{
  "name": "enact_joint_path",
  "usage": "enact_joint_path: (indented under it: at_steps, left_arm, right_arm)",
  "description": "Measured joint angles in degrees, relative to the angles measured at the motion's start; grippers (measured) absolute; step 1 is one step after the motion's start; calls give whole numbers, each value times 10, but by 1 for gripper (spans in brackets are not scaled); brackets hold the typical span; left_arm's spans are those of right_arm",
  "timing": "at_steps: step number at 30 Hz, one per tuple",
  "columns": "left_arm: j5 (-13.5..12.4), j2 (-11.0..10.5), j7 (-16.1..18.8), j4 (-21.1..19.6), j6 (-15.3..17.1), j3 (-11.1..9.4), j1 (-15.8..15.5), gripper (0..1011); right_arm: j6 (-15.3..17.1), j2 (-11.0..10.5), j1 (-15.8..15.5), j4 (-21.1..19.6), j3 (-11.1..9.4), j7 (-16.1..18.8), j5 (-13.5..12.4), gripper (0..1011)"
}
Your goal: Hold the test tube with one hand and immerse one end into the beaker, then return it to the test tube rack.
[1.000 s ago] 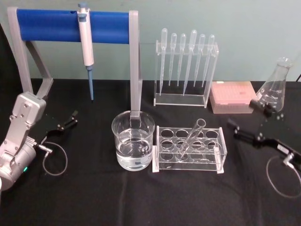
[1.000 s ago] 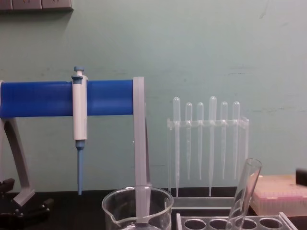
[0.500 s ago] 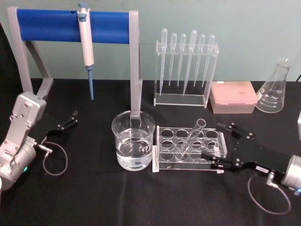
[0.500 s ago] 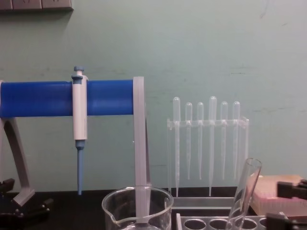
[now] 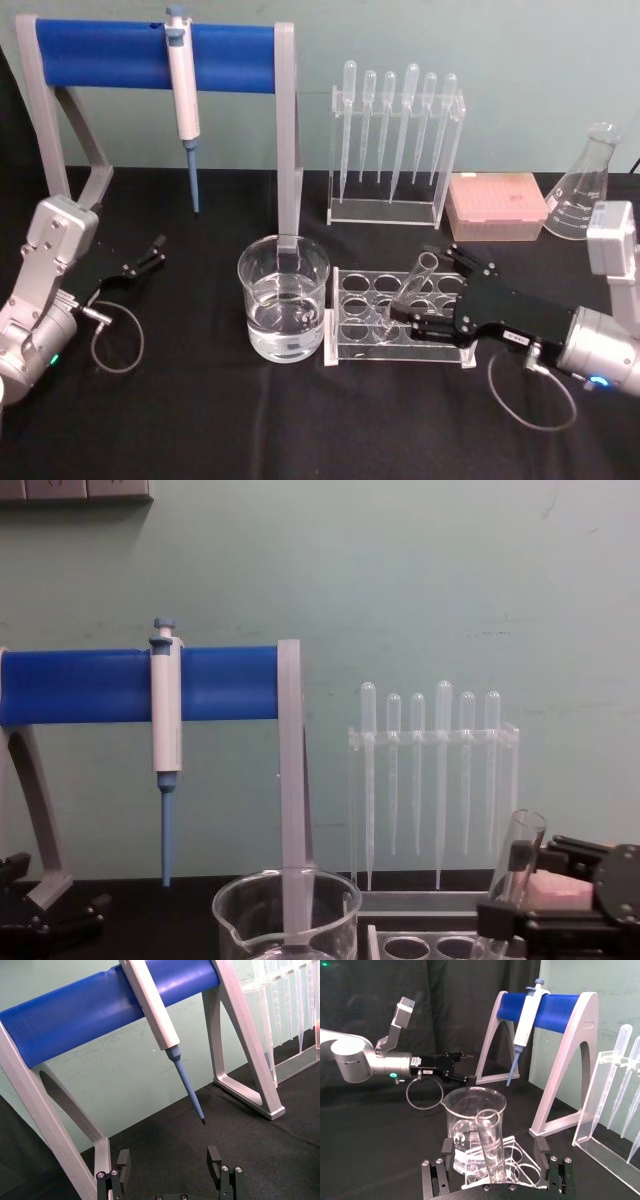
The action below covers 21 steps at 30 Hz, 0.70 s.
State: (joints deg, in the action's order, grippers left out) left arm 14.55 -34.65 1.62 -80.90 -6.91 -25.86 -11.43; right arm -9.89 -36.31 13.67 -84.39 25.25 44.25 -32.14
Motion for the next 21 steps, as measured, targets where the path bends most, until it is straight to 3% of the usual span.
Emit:
enact_joint_path:
  at_steps: [5, 11, 18, 21]
  left_arm:
    - [0, 0, 0, 0, 0, 0, 0, 1000]
    - [0, 0, 0, 0, 0, 0, 0, 1000]
    - [0, 0, 0, 0, 0, 0, 0, 1000]
    - [0, 0, 0, 0, 0, 0, 0, 1000]
  right_arm:
    - [17, 14, 14, 7, 9, -8, 3, 1002]
    - [16, 12, 12, 7, 8, -8, 2, 998]
    - [14, 11, 11, 6, 6, -8, 2, 867]
    - [13, 10, 10, 5, 6, -8, 2, 762]
